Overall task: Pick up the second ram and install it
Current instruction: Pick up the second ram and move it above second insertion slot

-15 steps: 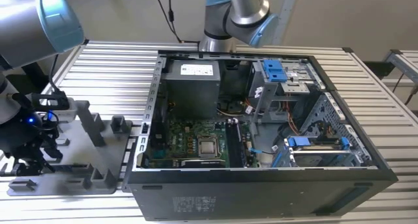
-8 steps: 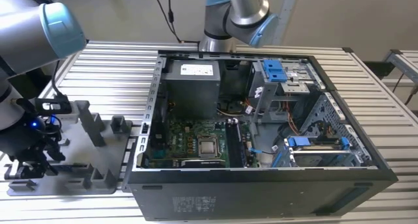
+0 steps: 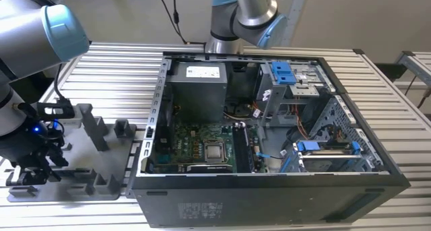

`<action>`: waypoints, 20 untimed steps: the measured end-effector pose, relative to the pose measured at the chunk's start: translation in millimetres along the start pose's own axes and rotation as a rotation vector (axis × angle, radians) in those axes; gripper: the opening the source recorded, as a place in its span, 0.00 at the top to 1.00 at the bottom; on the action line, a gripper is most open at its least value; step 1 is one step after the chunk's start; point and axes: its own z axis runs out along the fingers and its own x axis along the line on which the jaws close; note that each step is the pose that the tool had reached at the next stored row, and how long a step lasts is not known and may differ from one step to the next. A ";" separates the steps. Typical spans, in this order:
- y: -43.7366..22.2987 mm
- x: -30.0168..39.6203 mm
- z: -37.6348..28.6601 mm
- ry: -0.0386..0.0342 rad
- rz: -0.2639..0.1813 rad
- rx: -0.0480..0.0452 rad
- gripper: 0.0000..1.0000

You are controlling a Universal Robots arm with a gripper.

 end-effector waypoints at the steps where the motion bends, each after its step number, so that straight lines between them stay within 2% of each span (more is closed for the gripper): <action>1: 0.0 0.0 0.1 0.0000 0.000 0.0001 0.58; 9: 0.0 0.0 0.1 0.0000 0.000 0.0000 0.60; 10: 0.0 0.0 0.2 0.0000 0.000 0.0001 0.67; 18: 0.0 0.0 0.2 0.0000 0.000 0.0000 0.69; 19: 0.0 0.0 0.3 0.0000 0.000 0.0000 0.76; 20: 0.0 0.0 0.3 -0.0001 0.000 0.0001 0.76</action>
